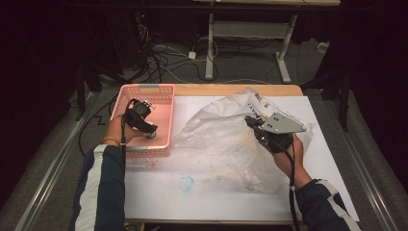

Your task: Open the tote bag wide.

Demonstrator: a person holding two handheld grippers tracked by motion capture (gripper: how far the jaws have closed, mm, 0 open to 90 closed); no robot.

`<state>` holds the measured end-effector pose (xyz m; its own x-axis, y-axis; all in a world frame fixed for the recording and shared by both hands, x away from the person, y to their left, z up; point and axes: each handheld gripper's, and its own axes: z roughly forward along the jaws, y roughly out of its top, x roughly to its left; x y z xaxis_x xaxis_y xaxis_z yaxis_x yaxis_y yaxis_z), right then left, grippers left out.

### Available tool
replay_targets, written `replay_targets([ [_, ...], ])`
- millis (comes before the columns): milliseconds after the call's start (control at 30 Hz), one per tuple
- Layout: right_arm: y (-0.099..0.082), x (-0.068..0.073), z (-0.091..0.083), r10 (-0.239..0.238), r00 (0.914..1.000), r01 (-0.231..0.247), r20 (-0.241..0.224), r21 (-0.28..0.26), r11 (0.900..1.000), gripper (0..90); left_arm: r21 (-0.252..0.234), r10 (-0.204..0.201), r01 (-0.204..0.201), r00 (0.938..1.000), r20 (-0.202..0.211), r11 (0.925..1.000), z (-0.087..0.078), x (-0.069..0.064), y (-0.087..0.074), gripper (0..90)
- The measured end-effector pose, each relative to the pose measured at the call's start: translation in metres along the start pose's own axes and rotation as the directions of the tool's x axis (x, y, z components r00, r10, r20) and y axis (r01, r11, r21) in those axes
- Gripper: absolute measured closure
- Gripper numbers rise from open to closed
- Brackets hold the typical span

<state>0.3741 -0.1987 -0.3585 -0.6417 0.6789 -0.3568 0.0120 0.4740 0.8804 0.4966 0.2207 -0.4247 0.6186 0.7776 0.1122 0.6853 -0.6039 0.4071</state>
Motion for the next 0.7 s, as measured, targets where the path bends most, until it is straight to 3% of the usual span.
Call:
replay_targets([
  [67, -0.001, 0.000, 0.000, 0.004, 1.0000, -0.004, 0.001, -0.001, 1.0000, 90.0, 0.026, -0.011, 0.010, 0.9996, 0.028, 0.9996, 0.005, 0.002, -0.001, 37.2],
  [133, -0.001, -0.001, -0.001, 0.005, 1.0000, -0.005, 0.001, -0.001, 1.0000, 90.0, 0.012, -0.010, 0.009, 0.9989, 0.046, 0.9999, 0.005, 0.003, -0.002, 41.5],
  [167, -0.001, -0.002, -0.001, 0.007, 1.0000, -0.007, 0.005, -0.006, 1.0000, 90.0, 0.011, -0.010, 0.009, 0.9992, 0.040, 0.9999, 0.004, 0.002, -0.002, 46.7],
  [367, 0.002, -0.005, -0.004, 0.008, 0.9998, -0.007, 0.019, -0.026, 0.9996, 90.0, 0.016, 0.004, -0.004, 0.9998, 0.018, 0.9999, 0.003, 0.000, -0.002, 47.2],
  [500, 0.005, -0.007, -0.005, 0.001, 0.9994, 0.000, 0.036, -0.036, 0.9994, 90.0, -0.058, -0.015, 0.015, 0.9998, -0.011, 0.9982, -0.004, 0.000, -0.002, 47.4],
  [633, 0.006, -0.010, -0.002, 0.001, 0.9987, 0.001, 0.051, -0.037, 0.9993, 90.0, -0.159, -0.023, 0.018, 0.9991, -0.035, 0.9871, -0.018, -0.004, -0.005, 47.4],
  [700, 0.005, -0.011, 0.000, 0.002, 0.9983, 0.000, 0.058, -0.031, 0.9995, 90.0, -0.215, -0.028, 0.021, 0.9993, -0.027, 0.9764, -0.027, -0.007, -0.007, 47.5],
])
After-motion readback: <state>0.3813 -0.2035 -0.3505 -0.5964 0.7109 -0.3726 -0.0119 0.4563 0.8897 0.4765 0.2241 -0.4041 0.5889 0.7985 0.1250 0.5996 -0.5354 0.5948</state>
